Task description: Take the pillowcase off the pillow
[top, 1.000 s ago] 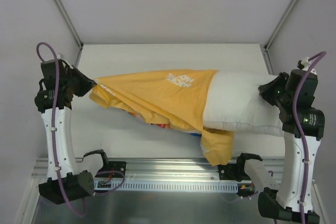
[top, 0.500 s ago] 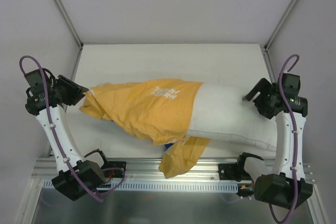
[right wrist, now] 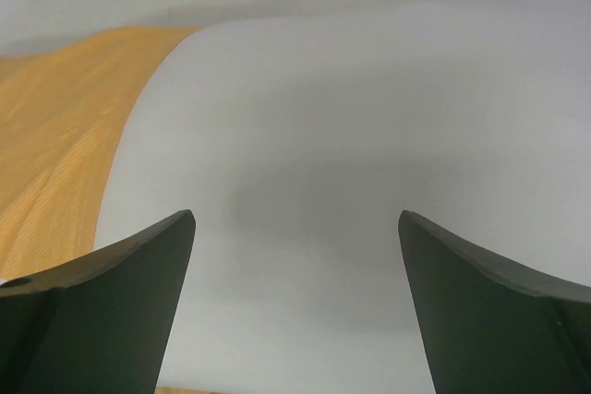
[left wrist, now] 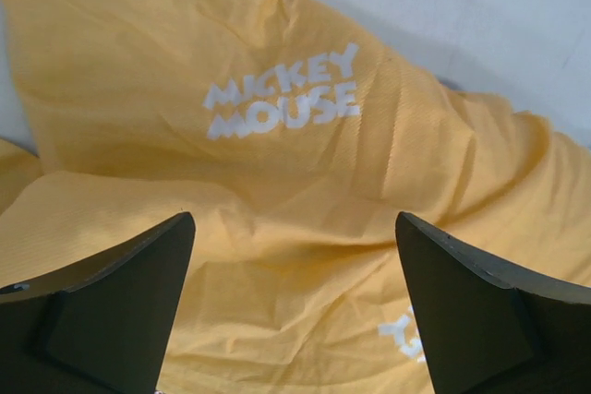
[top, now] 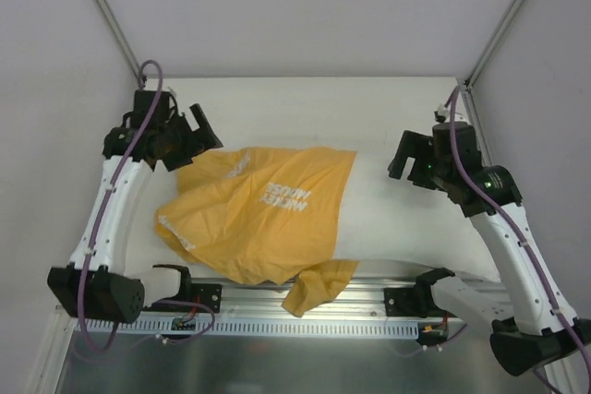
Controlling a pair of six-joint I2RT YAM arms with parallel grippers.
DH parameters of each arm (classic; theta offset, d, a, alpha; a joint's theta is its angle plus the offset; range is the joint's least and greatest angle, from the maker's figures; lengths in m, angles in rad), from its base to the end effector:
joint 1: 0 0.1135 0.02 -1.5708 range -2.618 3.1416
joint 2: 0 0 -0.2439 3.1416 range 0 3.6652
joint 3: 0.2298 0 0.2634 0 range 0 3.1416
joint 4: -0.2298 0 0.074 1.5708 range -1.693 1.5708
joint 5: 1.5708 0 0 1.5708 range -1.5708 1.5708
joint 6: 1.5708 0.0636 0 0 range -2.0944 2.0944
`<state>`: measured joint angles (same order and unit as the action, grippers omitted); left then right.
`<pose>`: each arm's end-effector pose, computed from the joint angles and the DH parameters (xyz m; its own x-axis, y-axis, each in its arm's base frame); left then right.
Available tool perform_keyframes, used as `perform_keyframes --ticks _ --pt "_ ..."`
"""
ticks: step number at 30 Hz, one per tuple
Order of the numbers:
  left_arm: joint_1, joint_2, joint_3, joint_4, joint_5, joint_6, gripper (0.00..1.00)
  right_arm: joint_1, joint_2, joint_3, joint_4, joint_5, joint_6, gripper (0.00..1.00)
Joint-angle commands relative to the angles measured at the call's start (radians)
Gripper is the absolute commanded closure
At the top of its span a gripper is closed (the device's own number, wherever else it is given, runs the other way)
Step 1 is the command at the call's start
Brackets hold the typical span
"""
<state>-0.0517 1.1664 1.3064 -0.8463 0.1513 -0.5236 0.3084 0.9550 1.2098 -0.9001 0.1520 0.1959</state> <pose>0.2729 -0.0237 0.3441 -0.6441 -0.4616 -0.6099 -0.1807 0.8666 -0.4651 0.2140 0.0581 0.3530 -0.5981 0.0114 -0.8014 -0.0697 0.9954 0.0662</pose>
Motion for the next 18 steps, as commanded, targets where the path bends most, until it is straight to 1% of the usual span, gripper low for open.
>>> perform_keyframes --ticks 1,3,6,8,10,12,15,16,17,18 --pt "-0.109 0.136 0.001 0.003 -0.081 -0.019 0.08 0.121 0.05 -0.012 0.03 0.094 0.013 0.04" --pt "-0.157 0.221 0.001 0.015 -0.094 -0.038 0.08 0.164 0.097 -0.029 0.047 0.074 0.025 0.04" --pt "-0.181 0.323 -0.025 0.047 -0.093 -0.046 0.08 0.199 0.143 -0.073 0.05 0.072 0.056 0.04" --pt "-0.188 0.367 -0.061 0.075 -0.018 -0.042 0.09 0.205 0.136 -0.128 0.07 0.07 0.069 0.04" --pt "-0.204 0.378 -0.11 0.108 0.013 -0.047 0.1 0.207 0.122 -0.199 0.089 0.067 0.077 0.04" --pt "-0.227 0.383 -0.148 0.157 0.054 -0.056 0.17 0.205 0.123 -0.242 0.131 0.04 0.085 0.04" --pt "-0.25 0.386 -0.177 0.199 0.062 -0.084 0.9 0.205 0.16 -0.311 0.202 -0.037 0.089 0.03" --pt "-0.254 0.386 -0.185 0.211 0.067 -0.098 1.0 0.205 0.191 -0.32 0.219 -0.057 0.092 0.15" --pt "-0.254 0.381 -0.187 0.214 0.068 -0.099 1.0 0.205 0.203 -0.326 0.234 -0.068 0.093 0.28" --pt "-0.254 0.377 -0.19 0.214 0.057 -0.099 1.0 0.205 0.214 -0.325 0.236 -0.069 0.089 0.61"
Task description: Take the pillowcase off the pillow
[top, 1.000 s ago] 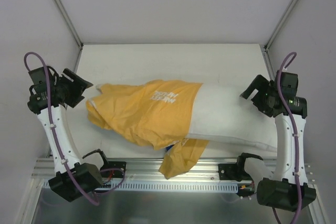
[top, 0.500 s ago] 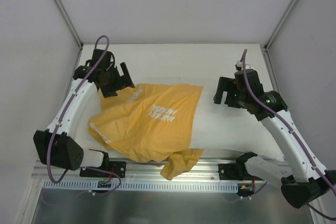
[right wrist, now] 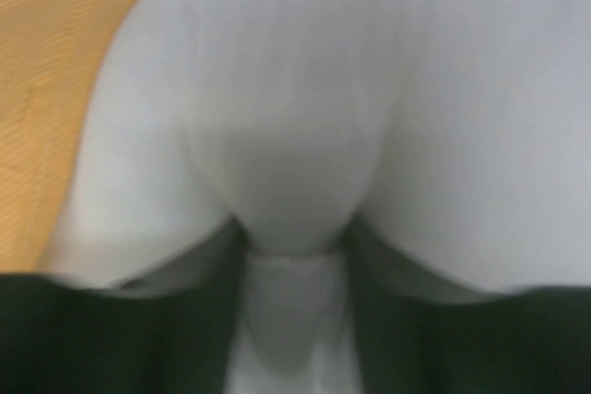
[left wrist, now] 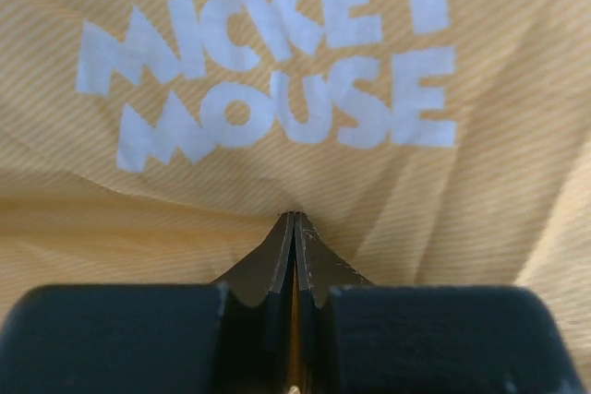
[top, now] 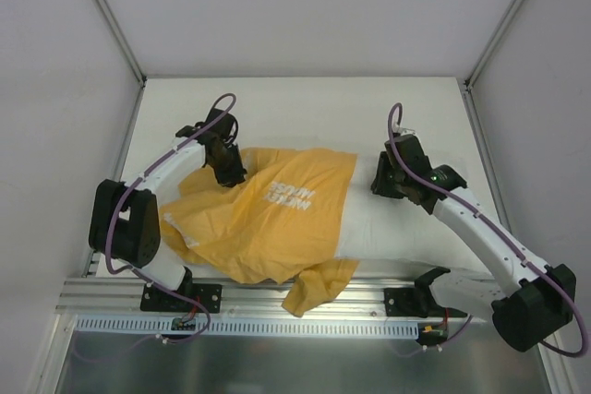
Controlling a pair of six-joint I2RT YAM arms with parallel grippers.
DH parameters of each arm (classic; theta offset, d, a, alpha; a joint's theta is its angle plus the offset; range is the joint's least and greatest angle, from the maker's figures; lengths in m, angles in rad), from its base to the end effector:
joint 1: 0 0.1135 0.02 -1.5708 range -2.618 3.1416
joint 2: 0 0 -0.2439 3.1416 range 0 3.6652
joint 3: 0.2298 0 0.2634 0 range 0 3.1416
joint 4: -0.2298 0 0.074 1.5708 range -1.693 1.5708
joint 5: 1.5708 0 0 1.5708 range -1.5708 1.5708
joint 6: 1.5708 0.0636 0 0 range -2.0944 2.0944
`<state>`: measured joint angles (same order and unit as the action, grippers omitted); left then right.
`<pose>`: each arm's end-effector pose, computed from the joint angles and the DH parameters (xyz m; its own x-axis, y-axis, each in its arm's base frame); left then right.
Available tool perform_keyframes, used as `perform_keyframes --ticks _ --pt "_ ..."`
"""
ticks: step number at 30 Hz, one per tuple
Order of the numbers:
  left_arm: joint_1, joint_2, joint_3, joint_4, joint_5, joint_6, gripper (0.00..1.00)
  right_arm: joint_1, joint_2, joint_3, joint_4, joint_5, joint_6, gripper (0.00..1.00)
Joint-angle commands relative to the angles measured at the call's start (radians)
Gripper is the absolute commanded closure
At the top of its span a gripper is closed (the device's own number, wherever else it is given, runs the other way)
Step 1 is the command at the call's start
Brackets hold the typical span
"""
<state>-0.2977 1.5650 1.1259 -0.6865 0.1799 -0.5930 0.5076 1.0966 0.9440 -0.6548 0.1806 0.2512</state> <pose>0.3170 -0.1092 0.1794 -0.9180 -0.2935 -0.2669 -0.1818 0.9092 -0.3746 0.2377 0.1191 0.2521 -0.7035 -0.1115 -0.7019 -0.2011 0.9785 0.0462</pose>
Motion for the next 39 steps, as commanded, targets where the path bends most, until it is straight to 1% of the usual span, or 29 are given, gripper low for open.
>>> perform_keyframes --ticks 1,2,3,4,6,7,8,10,11,12,14,15,17,19,21,23,24,25,26,27,28,29,33,37,39 --pt "-0.008 -0.034 -0.009 0.053 0.02 -0.025 1.0 0.008 0.069 -0.054 -0.011 -0.086 0.03 0.79" --pt "-0.004 -0.066 -0.011 0.053 0.009 -0.022 1.0 0.006 0.065 -0.036 -0.019 -0.067 0.025 0.91" --pt "-0.006 -0.086 -0.011 0.053 -0.003 -0.019 1.0 0.003 0.054 -0.022 -0.031 -0.025 0.017 0.99" --pt "0.0 -0.135 -0.009 0.053 -0.025 -0.013 1.0 -0.018 0.03 -0.004 -0.055 -0.007 0.007 0.99" --pt "0.022 -0.189 -0.003 0.053 -0.017 -0.01 1.0 -0.052 -0.007 0.057 -0.08 0.019 -0.006 0.99" --pt "0.041 -0.215 0.005 0.053 -0.01 -0.019 1.0 -0.091 -0.03 0.079 -0.089 0.019 -0.015 0.99" --pt "0.089 -0.276 0.006 0.054 0.019 -0.033 1.0 -0.11 -0.084 0.104 -0.107 0.02 -0.026 0.99" --pt "0.147 -0.336 0.02 0.054 0.052 -0.054 1.0 -0.156 -0.131 0.192 -0.135 0.051 -0.033 0.99" --pt "0.205 -0.383 0.029 0.054 0.085 -0.054 1.0 -0.173 -0.167 0.226 -0.169 0.072 -0.036 0.99" --pt "0.233 -0.402 0.055 0.054 0.104 -0.05 1.0 -0.202 -0.182 0.29 -0.181 0.079 -0.039 0.99" --pt "0.278 -0.442 0.086 0.054 0.138 -0.041 1.0 -0.228 -0.207 0.347 -0.209 0.089 -0.046 0.99" --pt "0.317 -0.451 0.116 0.054 0.167 -0.037 1.0 -0.245 -0.222 0.39 -0.215 0.095 -0.058 0.99" --pt "0.347 -0.462 0.141 0.053 0.194 -0.031 1.0 -0.253 -0.234 0.412 -0.22 0.1 -0.069 0.99" --pt "0.351 -0.447 0.164 0.053 0.233 -0.008 1.0 -0.253 -0.239 0.406 -0.221 0.097 -0.069 0.99" --pt "0.345 -0.424 0.155 0.053 0.3 0.013 1.0 -0.254 -0.235 0.382 -0.22 0.076 -0.056 0.99" --pt "0.274 -0.401 0.141 0.051 0.287 0.031 0.99 -0.253 -0.237 0.331 -0.207 0.062 -0.043 0.99" --pt "0.229 -0.395 0.127 0.051 0.268 0.038 0.9 -0.253 -0.239 0.314 -0.198 0.045 -0.037 0.99" --pt "0.142 -0.384 0.123 0.051 0.216 0.047 0.77 -0.253 -0.241 0.299 -0.184 0.036 -0.032 0.99" --pt "0.103 -0.376 0.12 0.051 0.199 0.05 0.44 -0.254 -0.239 0.282 -0.18 0.027 -0.029 0.99" --pt "0.07 -0.364 0.12 0.051 0.19 0.058 0.32 -0.254 -0.238 0.277 -0.178 0.028 -0.027 0.99" --pt "0.01 -0.34 0.121 0.051 0.179 0.065 0.2 -0.254 -0.23 0.274 -0.18 0.026 -0.026 0.99" --pt "-0.019 -0.326 0.124 0.051 0.173 0.082 0.02 -0.253 -0.227 0.268 -0.178 0.025 -0.026 0.99" --pt "-0.132 -0.257 0.137 0.051 0.119 0.143 0.01 -0.254 -0.224 0.251 -0.177 0.016 -0.026 0.99" --pt "-0.178 -0.159 0.15 0.05 0.037 0.205 0.01 -0.253 -0.228 0.237 -0.175 0.002 -0.021 0.99" --pt "-0.187 -0.103 0.15 0.053 0.02 0.232 0.01 -0.253 -0.231 0.231 -0.177 -0.001 -0.021 0.99"
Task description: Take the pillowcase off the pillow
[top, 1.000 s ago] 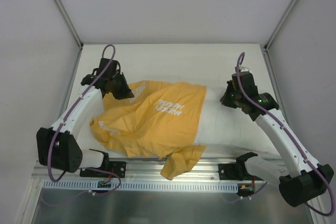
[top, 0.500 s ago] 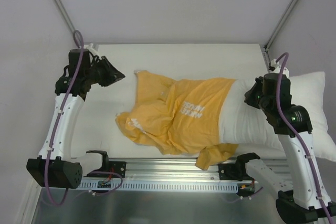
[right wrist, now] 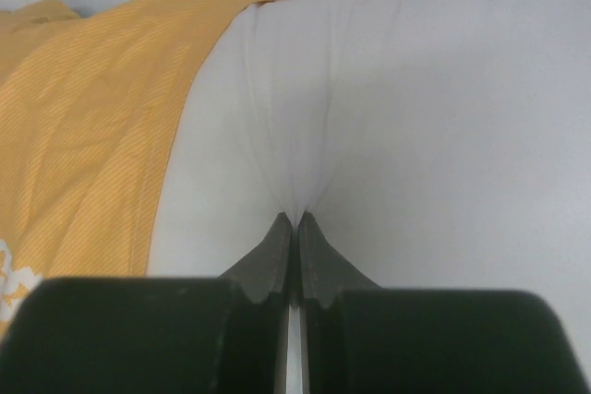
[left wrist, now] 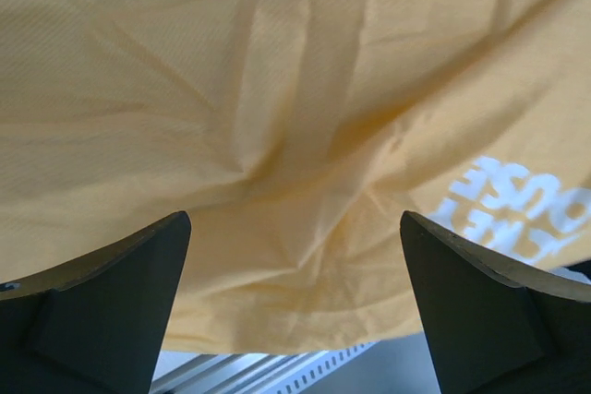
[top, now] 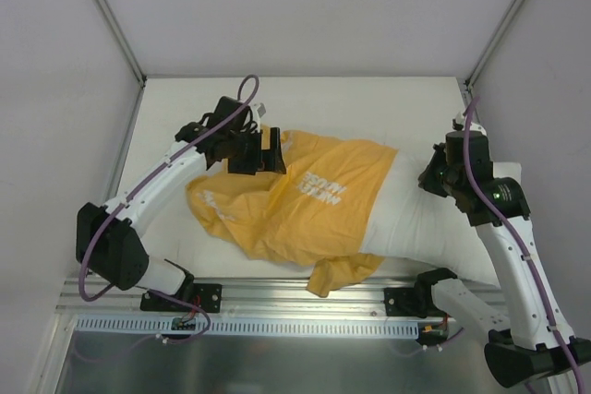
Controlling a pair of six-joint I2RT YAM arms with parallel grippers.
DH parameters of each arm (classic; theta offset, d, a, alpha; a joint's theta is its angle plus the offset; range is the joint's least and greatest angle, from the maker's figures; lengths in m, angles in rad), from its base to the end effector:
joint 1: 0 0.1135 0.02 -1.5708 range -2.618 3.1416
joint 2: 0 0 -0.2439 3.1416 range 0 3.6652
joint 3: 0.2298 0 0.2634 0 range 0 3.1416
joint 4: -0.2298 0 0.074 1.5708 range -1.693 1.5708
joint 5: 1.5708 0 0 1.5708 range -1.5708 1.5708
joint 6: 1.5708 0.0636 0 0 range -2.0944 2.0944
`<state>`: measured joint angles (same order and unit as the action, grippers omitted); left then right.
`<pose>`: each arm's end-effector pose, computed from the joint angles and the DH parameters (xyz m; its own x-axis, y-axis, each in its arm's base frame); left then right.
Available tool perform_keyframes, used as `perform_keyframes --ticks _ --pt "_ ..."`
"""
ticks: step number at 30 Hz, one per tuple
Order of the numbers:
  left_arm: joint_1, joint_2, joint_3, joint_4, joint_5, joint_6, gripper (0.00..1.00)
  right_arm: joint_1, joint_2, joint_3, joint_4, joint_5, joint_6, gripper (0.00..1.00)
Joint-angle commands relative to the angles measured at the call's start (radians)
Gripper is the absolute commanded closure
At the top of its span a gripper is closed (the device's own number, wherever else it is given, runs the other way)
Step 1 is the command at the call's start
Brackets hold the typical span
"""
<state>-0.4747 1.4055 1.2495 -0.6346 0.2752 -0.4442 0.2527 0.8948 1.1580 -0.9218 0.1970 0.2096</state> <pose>0.2924 -0.1697 0.2774 -0.8329 -0.0369 -0.5522 0.2790 0.8336 -0.4767 0.2038 0.0398 0.3450 -0.5994 0.0560 -0.7985 0.0301 0.9984 0.0474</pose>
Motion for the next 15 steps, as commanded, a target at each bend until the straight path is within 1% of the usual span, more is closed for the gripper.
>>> perform_keyframes --ticks 1,4,6,8,10,11,12,13,14,15 --pt "-0.012 0.075 0.025 0.001 -0.073 0.087 0.01 0.0 -0.033 0.016 0.09 -0.018 0.02 0.99" --pt "-0.027 0.141 0.03 0.004 -0.033 0.088 0.01 0.002 -0.036 0.009 0.089 -0.022 0.02 0.99" --pt "-0.05 0.171 0.027 0.036 0.04 0.088 0.01 0.002 -0.033 0.006 0.089 -0.027 0.022 0.99" --pt "-0.073 0.185 0.024 0.064 0.085 0.079 0.01 0.002 -0.033 0.003 0.089 -0.025 0.024 0.99" --pt "-0.105 0.207 0.027 0.099 0.139 0.073 0.05 0.0 -0.033 0.002 0.089 -0.027 0.024 0.99" --pt "-0.116 0.214 0.037 0.101 0.151 0.071 0.15 0.002 -0.033 0.002 0.089 -0.025 0.024 0.99" --pt "-0.122 0.23 0.042 0.105 0.171 0.071 0.22 0.002 -0.036 0.002 0.089 -0.025 0.025 0.99" --pt "-0.127 0.233 0.051 0.108 0.185 0.071 0.32 0.0 -0.036 0.0 0.09 -0.027 0.024 0.99" --pt "-0.127 0.236 0.057 0.108 0.19 0.065 0.68 0.002 -0.037 -0.001 0.089 -0.027 0.024 0.99" --pt "-0.127 0.231 0.065 0.107 0.182 0.064 0.86 0.0 -0.039 -0.001 0.089 -0.022 0.022 0.99"
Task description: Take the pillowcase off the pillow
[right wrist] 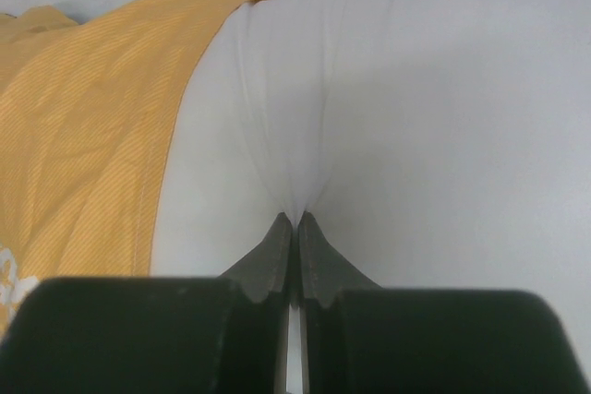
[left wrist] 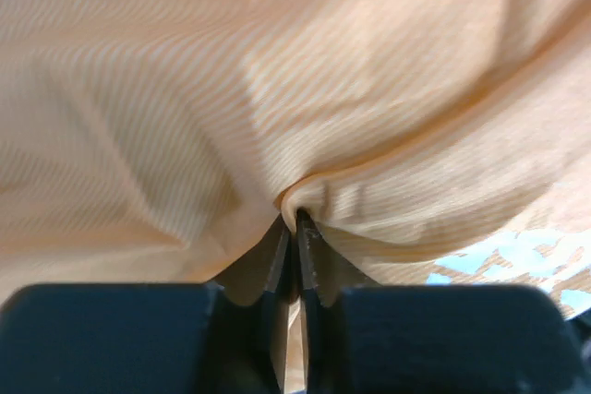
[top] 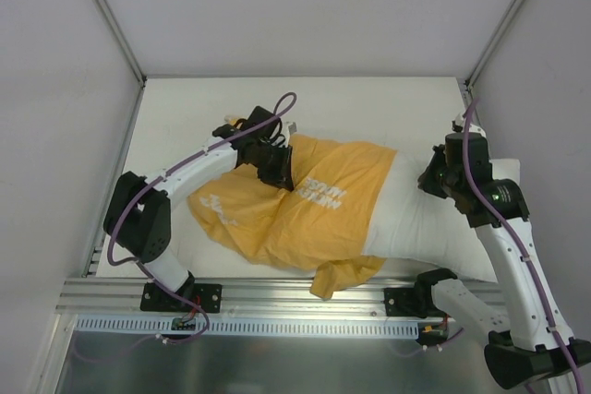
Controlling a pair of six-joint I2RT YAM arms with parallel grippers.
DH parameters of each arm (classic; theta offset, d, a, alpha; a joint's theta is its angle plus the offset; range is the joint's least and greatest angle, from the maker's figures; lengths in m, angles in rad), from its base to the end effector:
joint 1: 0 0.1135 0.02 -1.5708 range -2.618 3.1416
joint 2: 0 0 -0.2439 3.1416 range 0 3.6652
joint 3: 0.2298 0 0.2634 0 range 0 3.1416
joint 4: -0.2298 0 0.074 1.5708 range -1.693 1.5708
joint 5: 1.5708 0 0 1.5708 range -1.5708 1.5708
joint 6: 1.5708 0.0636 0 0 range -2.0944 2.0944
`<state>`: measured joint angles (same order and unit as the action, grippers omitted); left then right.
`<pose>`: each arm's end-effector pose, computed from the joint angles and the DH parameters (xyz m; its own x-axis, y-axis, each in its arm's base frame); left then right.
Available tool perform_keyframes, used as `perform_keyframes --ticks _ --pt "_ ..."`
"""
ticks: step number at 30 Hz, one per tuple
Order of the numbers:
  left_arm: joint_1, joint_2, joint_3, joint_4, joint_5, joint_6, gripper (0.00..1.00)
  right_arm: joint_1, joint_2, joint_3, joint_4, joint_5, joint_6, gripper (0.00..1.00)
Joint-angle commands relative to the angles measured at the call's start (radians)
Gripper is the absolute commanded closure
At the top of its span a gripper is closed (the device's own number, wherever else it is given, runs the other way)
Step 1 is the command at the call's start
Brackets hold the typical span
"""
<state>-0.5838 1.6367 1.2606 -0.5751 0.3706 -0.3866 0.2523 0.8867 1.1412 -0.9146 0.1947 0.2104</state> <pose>0.2994 -0.2254 0.2100 -0.8890 0.1661 -0.4267 0.3823 0.7821 -0.4920 0.2032 0.0397 0.3415 -0.6009 0.0567 -0.7973 0.0292 0.9984 0.0490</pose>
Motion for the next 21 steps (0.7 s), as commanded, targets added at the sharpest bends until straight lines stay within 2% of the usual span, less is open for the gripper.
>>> perform_keyframes --ticks 1,3,7,8,11,16,21 --pt "-0.014 -0.003 0.056 0.046 0.071 0.005 1.0 0.002 -0.031 0.014 0.08 -0.017 0.02 0.99" --pt "-0.002 -0.033 0.056 0.043 0.047 -0.011 1.0 0.001 -0.032 0.012 0.074 -0.011 0.017 0.99" --pt "0.114 -0.155 0.002 0.041 -0.022 -0.092 1.0 -0.001 -0.038 0.017 0.062 0.017 0.006 0.99" --pt "0.196 -0.182 -0.018 0.053 -0.016 -0.127 1.0 -0.002 -0.041 0.014 0.06 0.02 0.004 0.99" --pt "0.353 -0.286 -0.081 0.078 0.057 -0.158 1.0 -0.005 -0.038 0.006 0.06 0.022 0.009 0.99" --pt "0.522 -0.4 -0.122 0.078 0.094 -0.207 1.0 -0.008 -0.02 -0.004 0.062 0.029 0.026 0.99" --pt "0.726 -0.506 -0.086 0.083 0.159 -0.256 1.0 -0.028 0.0 -0.064 0.086 0.058 0.024 0.99"
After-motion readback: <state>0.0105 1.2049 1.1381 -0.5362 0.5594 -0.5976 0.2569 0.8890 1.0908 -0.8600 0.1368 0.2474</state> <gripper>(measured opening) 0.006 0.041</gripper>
